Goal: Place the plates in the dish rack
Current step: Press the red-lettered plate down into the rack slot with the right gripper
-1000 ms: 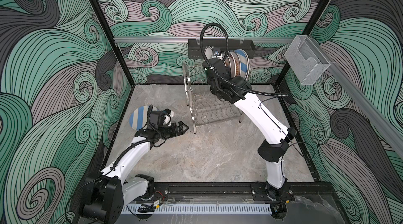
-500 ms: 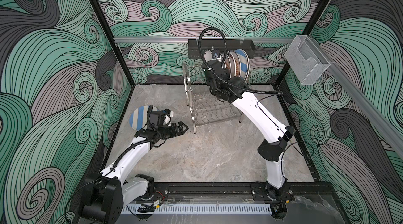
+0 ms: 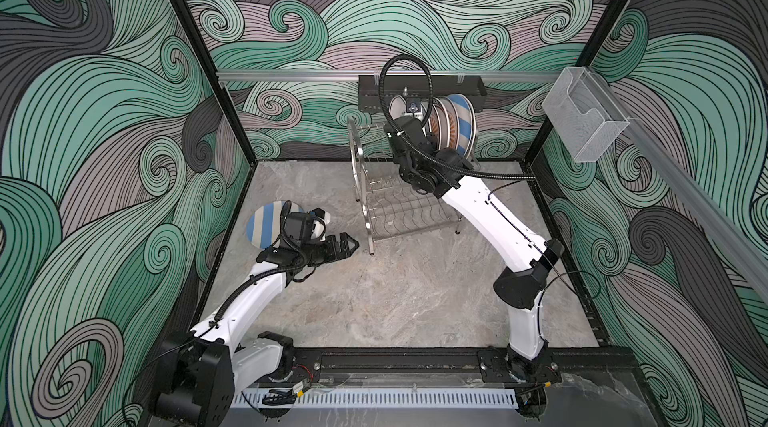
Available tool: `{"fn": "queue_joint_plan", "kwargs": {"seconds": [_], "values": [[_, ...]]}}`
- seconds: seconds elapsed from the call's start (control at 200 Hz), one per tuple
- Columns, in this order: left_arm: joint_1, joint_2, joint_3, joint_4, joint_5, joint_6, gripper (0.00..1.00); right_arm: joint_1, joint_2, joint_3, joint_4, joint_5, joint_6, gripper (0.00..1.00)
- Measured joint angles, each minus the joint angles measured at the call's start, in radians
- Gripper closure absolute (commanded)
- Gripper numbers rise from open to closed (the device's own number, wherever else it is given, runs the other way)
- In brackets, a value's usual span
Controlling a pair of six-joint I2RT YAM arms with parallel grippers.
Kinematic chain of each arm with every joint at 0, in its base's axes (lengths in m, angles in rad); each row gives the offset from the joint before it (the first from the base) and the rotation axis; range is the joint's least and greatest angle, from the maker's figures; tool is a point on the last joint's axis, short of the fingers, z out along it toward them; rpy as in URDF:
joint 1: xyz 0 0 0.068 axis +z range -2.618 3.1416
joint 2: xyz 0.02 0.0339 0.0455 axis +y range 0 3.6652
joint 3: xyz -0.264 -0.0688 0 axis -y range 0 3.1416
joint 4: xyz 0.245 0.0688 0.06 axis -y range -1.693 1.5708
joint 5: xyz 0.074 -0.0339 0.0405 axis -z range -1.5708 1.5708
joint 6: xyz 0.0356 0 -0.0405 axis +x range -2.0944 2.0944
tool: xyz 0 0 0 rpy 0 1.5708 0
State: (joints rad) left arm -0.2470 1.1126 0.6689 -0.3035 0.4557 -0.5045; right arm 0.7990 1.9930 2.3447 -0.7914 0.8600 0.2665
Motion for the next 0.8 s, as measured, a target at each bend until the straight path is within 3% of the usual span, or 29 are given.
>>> {"fn": "queue_joint_plan", "kwargs": {"seconds": [0.07,0.14,0.195,0.63,0.796], "values": [[0.0,0.0,0.0,0.0,0.0,0.0,0.01,-0.001,-0.007,-0.01,0.004,-0.004,0.003,0.88],[0.0,0.0,0.0,0.0,0.0,0.0,0.01,-0.003,-0.011,-0.016,0.003,-0.005,0.001,0.77],[0.0,0.0,0.0,0.0,0.0,0.0,0.01,-0.008,-0.011,-0.02,0.002,-0.008,0.0,0.74],[0.0,0.0,0.0,0.0,-0.003,0.0,0.01,-0.01,-0.014,-0.031,-0.003,-0.037,-0.008,0.71],[0.0,0.0,0.0,0.0,-0.005,0.0,0.01,-0.009,-0.018,-0.031,-0.003,-0.063,-0.018,0.55]]}}
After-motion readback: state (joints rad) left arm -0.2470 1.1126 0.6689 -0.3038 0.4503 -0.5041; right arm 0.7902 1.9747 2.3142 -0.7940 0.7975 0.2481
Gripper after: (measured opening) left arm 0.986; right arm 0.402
